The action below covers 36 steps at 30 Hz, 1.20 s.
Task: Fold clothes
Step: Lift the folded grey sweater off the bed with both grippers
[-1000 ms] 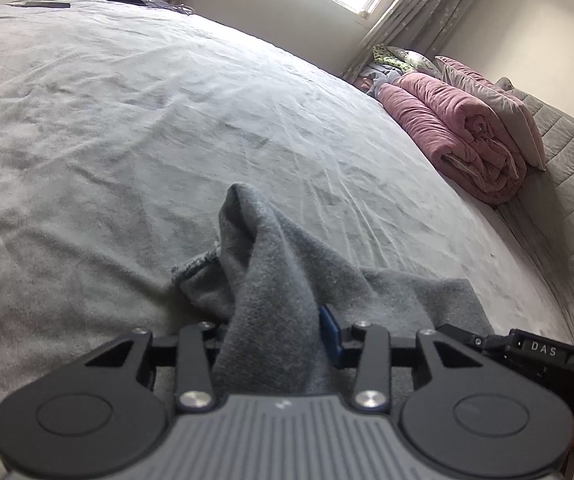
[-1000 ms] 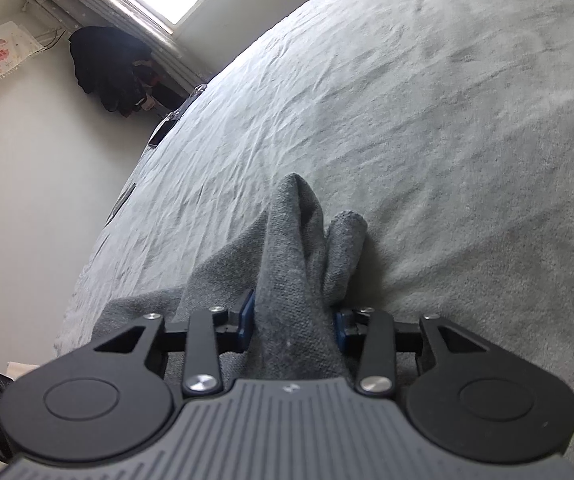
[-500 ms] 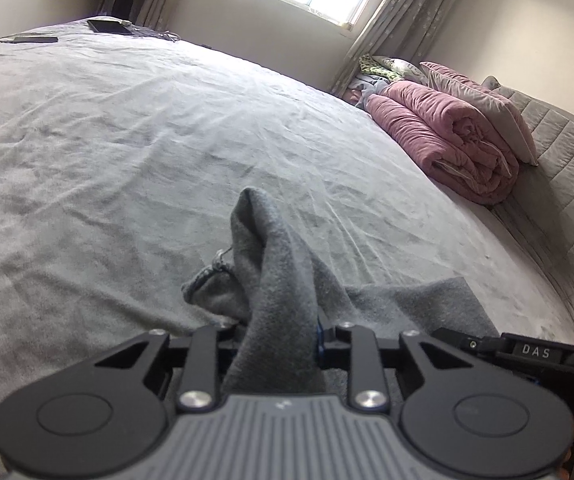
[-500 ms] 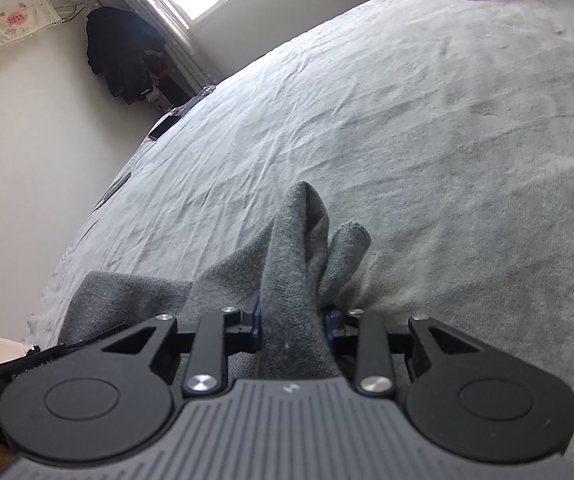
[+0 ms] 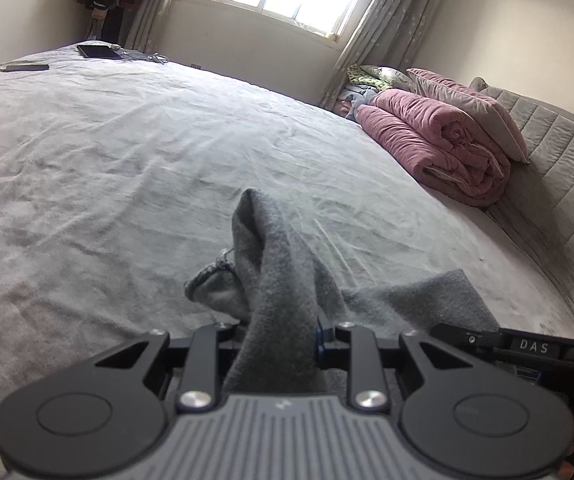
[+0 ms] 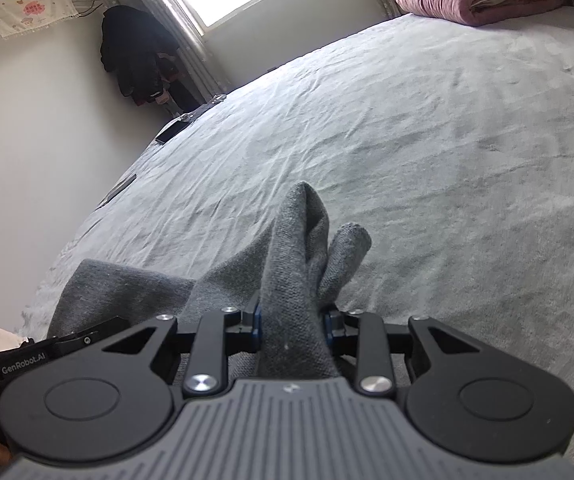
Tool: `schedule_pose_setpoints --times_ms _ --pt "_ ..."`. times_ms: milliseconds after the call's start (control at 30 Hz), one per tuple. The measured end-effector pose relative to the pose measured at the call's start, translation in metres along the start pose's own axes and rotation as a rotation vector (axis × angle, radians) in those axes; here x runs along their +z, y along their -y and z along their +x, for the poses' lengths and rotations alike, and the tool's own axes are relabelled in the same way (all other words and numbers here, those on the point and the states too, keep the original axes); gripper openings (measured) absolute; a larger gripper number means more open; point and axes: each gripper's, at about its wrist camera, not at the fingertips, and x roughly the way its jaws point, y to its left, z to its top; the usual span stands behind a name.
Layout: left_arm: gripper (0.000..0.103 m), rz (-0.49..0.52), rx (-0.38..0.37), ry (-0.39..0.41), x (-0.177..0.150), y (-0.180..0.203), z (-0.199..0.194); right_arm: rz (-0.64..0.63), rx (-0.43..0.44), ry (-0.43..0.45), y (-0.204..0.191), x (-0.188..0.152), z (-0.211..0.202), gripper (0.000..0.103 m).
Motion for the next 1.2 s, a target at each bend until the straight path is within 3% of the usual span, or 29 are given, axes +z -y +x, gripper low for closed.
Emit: schedule_pose_setpoints --times_ms 1200 --pt "0.026 0.197 0.221 0.040 -0.017 0.058 -0.024 -0.091 -0.037 0.025 -0.020 -0.008 -0.023 0.031"
